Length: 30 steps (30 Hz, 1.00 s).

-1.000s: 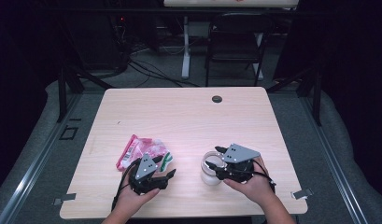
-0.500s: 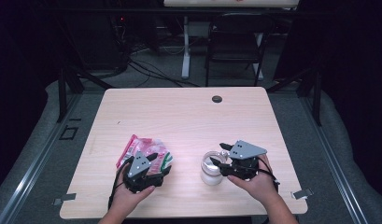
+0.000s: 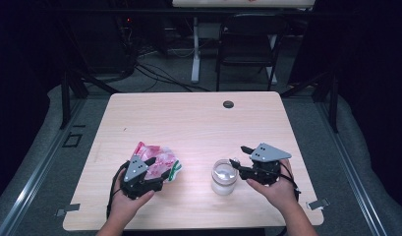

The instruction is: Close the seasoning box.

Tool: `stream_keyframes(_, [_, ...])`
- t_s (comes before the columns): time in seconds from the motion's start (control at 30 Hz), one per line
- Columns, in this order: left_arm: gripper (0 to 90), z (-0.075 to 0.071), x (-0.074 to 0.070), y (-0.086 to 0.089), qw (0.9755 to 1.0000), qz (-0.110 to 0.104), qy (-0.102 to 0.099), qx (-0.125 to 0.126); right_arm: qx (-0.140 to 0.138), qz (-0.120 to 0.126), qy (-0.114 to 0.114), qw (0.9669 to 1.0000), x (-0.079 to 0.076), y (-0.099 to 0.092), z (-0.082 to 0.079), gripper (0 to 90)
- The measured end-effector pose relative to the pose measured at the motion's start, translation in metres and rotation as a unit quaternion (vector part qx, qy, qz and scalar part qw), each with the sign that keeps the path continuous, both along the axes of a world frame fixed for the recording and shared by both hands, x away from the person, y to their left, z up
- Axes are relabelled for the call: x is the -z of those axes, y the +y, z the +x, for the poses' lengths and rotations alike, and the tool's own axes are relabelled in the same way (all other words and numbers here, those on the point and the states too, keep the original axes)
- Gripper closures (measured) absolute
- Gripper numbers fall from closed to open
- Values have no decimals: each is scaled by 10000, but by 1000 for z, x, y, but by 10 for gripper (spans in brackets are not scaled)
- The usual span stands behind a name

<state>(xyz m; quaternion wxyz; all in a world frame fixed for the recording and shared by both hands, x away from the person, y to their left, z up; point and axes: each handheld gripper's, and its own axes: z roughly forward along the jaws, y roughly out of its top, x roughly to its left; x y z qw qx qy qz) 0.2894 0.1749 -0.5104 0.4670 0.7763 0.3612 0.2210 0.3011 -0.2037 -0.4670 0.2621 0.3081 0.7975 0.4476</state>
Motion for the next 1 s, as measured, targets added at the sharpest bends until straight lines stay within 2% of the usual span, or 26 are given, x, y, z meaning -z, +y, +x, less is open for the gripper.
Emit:
stream_keyframes(0.1, [330, 1, 0, 4, 10000, -21, -3, -85, 238, 63, 132, 9996, 2, -6, 4, 423])
stream_keyframes(0.3, [334, 5, 1, 15, 9996, -15, -7, -278, 536, 168, 196, 9982, 7, -18, 10, 423])
stream_keyframes(0.47, [342, 10, 4, 26, 9992, -12, 14, -402, 929, 284, 317, 9948, 14, -29, 16, 434])
stream_keyframes(0.67, [346, 14, 7, 36, 9983, -26, 28, -583, 1371, 201, 425, 9894, 25, -42, 23, 444])
stream_keyframes(0.83, [346, 18, 11, 42, 9975, -20, 97, -707, 1528, 397, 564, 9858, 34, -50, 28, 448])
stream_keyframes(1.0, [349, 23, 16, 50, 9959, -132, 247, -864, 1638, 390, 773, 9827, 44, -54, 32, 450])
